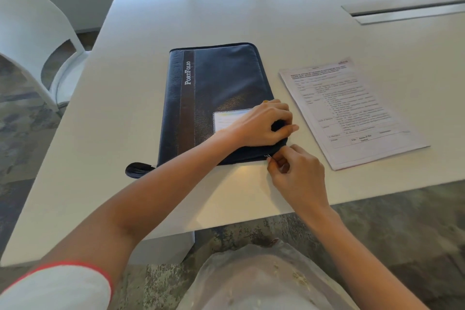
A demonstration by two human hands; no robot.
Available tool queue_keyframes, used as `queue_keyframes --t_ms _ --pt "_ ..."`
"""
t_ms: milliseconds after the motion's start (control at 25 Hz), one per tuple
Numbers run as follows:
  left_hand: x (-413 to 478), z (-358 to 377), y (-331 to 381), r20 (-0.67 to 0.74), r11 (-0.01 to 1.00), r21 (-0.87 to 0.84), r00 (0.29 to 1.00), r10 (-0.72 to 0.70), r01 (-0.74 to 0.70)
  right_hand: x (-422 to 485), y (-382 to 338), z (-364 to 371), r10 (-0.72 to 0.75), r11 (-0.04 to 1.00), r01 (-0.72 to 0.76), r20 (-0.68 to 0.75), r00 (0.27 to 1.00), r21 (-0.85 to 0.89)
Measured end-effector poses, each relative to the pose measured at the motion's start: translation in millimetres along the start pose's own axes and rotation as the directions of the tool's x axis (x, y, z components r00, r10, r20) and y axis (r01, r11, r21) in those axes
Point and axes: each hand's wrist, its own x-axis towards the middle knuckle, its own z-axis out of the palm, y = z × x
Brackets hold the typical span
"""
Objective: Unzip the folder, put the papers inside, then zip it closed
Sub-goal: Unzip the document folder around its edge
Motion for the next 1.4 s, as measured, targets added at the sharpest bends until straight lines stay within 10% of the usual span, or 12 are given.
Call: queue_keyframes --t_ms 1400 --pt "16 -10 10 -0.172 0.989 -0.142 0.985 0.007 -0.032 -2 -8 1 -0.122 0.986 0.125 -0.037 0.992 0.107"
